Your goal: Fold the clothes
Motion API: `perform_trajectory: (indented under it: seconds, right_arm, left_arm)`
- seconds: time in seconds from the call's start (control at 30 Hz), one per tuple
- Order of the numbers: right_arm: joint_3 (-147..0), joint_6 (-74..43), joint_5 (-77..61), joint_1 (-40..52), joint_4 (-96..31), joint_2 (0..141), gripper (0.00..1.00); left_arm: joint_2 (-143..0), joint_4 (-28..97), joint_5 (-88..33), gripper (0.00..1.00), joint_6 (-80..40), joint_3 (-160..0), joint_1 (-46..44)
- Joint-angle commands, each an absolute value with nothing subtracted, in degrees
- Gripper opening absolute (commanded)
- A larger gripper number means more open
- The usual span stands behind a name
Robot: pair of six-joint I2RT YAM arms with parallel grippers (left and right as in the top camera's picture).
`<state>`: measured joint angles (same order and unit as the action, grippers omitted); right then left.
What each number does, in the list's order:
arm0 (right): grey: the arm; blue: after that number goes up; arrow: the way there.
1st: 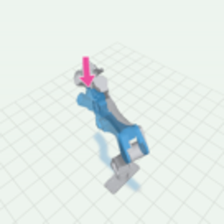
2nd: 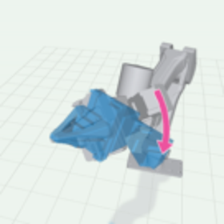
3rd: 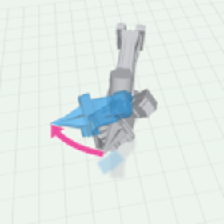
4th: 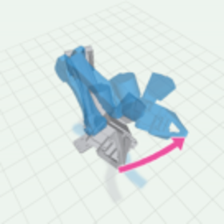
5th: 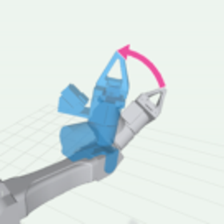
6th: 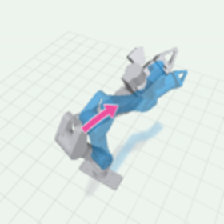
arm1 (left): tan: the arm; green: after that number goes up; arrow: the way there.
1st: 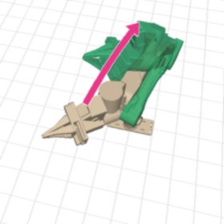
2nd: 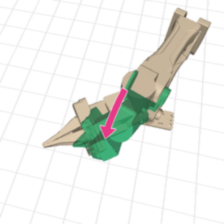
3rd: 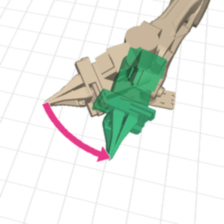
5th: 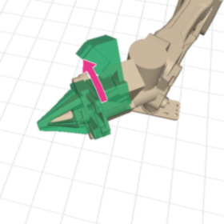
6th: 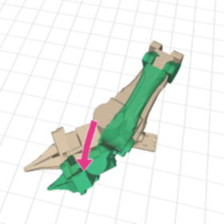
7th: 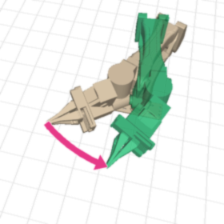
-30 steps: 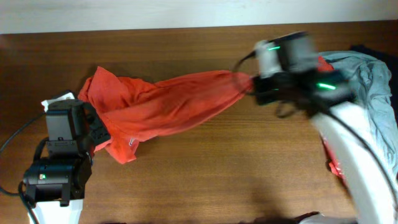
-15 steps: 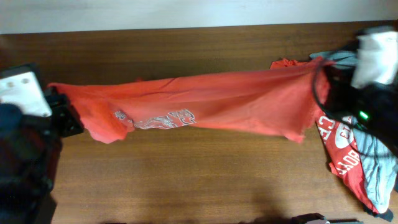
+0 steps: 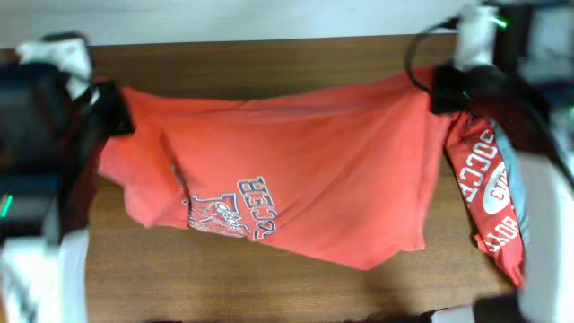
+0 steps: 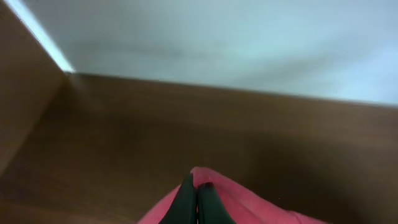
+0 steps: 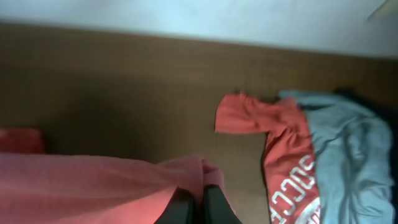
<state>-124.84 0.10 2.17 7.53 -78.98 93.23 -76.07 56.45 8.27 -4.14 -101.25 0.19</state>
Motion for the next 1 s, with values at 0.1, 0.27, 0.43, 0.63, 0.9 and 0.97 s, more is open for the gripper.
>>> perform_trajectory:
  seconds: [0.1, 0.27, 0.43, 0.63, 0.9, 0.97]
  right_arm:
    - [-125.27, 0.43, 4.08, 6.92, -69.19, 104.44, 0.04]
    - [-137.01, -1.52, 14.46, 6.66, -67.55, 104.16, 0.04]
    - [-145.29, -1.54, 17.21, 6.61, -75.88, 104.07, 0.04]
    - [-143.9, -1.61, 17.17, 6.68, -92.77, 106.37, 0.04]
    - [-127.15, -1.5, 17.02, 6.66, -97.32, 107.48, 0.04]
    - [-120.55, -1.52, 18.0, 6.66, -96.68, 107.48, 0.04]
  left_arm:
    - [-91.66, 45.78, 7.92, 0.0, 5.91, -104.49, 0.58]
    - [-95.92, 46.17, 8.99, 0.0, 8.03, -124.33, 3.44]
    - [-95.88, 54.76, 7.46, 0.0, 8.03, -138.98, 6.68]
    - [-96.9, 77.47, -7.7, 0.0, 8.01, -139.33, 5.06]
    - [-103.24, 94.96, -12.45, 0.0, 8.05, -126.21, 1.06]
    - [-104.75, 96.12, -15.75, 0.0, 8.32, -120.66, -0.25]
